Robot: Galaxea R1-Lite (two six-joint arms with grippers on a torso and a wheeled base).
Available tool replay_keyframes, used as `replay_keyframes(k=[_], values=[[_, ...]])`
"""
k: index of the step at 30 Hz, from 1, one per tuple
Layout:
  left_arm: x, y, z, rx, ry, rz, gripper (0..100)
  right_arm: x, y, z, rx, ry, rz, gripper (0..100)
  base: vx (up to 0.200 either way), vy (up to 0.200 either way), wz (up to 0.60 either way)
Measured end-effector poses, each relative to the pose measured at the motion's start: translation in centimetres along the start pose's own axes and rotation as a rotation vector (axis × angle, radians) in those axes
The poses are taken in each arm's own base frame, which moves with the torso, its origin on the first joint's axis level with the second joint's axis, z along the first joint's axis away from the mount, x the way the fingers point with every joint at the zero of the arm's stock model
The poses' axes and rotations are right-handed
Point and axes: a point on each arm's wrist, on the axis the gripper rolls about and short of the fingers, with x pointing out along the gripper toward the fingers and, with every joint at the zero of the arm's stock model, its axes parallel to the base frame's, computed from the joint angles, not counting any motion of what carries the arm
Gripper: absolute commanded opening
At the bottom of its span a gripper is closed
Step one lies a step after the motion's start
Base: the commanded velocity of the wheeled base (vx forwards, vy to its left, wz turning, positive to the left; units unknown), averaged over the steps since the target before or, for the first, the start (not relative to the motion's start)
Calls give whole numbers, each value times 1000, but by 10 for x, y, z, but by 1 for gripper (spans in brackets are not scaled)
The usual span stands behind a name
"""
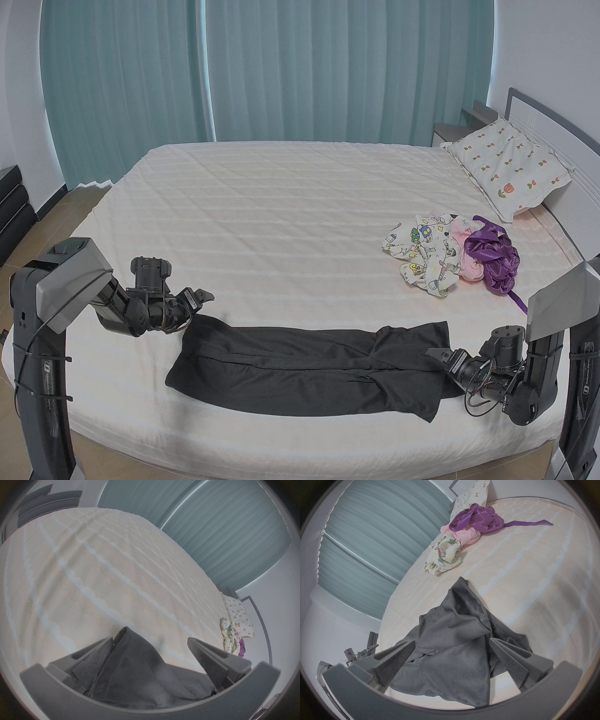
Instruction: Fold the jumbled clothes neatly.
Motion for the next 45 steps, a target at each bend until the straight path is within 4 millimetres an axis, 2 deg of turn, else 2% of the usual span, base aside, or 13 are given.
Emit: replay_keyframes(k=[8,9,19,35,36,45], values=[[19,5,-8,6,17,13,100,0,0,-1,2,2,-2,100,0,0,0],[21,5,-9,6,17,14,0,0,0,0,2,2,-1,100,0,0,0],[25,12,-4,-8,-26,87,0,0,-1,-1,2,3,-3,100,0,0,0],[15,31,9,-68,-72,144,0,-2,-1,-1,2,5,-5,100,0,0,0],[15,32,10,-68,-71,144,100,-2,-1,-1,2,5,-5,100,0,0,0],[14,28,9,-72,-65,130,100,-2,-1,-1,2,4,-4,100,0,0,0]])
